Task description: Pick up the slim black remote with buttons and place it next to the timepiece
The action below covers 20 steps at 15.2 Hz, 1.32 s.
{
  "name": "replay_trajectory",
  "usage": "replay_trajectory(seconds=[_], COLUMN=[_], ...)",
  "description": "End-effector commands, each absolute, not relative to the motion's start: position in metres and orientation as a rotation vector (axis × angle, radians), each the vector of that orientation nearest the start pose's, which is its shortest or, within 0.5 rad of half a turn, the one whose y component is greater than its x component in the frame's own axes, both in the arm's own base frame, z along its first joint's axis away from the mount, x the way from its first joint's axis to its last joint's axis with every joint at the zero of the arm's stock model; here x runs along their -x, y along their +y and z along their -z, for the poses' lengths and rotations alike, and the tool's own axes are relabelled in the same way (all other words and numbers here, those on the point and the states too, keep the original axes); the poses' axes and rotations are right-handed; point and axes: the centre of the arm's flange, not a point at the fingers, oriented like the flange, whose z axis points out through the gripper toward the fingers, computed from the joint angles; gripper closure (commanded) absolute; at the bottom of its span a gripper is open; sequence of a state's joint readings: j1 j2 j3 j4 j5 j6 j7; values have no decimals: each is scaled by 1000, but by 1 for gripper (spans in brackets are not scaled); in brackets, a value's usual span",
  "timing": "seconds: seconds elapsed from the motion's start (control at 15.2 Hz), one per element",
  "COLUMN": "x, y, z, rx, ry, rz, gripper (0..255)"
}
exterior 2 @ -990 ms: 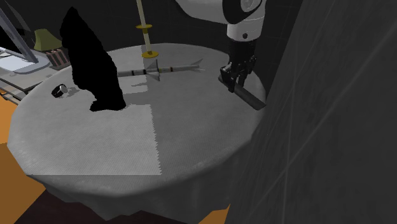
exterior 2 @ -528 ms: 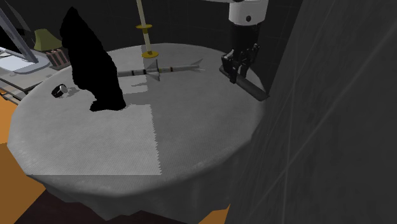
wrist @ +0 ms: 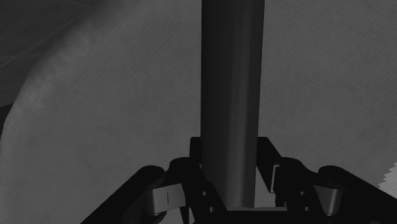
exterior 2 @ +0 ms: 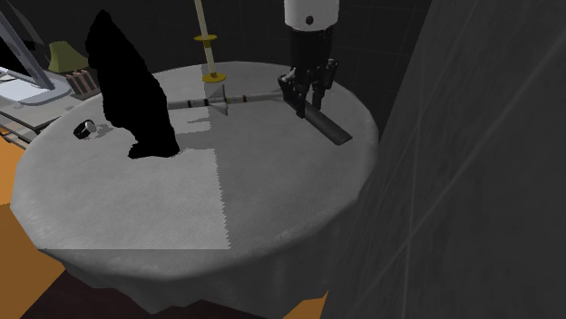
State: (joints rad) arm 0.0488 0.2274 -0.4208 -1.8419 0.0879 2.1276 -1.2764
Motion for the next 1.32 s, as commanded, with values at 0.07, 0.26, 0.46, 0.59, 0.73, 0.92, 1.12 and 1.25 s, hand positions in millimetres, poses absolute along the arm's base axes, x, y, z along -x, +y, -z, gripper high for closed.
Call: replay_trajectory(seconds=[0.07,0.26,0.46,0.59,0.73,0.92,1.12,1.25], x=[-566,-549,-532,-521,-509,-492,-475,-464], y=[-170,-134,-98,-75,-51,-15,21,44], z=[-420,-420,-420,-420,-420,-420,-420,-420], rx=[2908,2908,2908,2908,2908,2908,2908,2908], ry=[-1359,-1359,-1359,-1359,-1359,-1359,-1359,-1359], rz=[69,69,69,69,69,69,69,69], gripper=[255,255,255,255,255,255,255,255])
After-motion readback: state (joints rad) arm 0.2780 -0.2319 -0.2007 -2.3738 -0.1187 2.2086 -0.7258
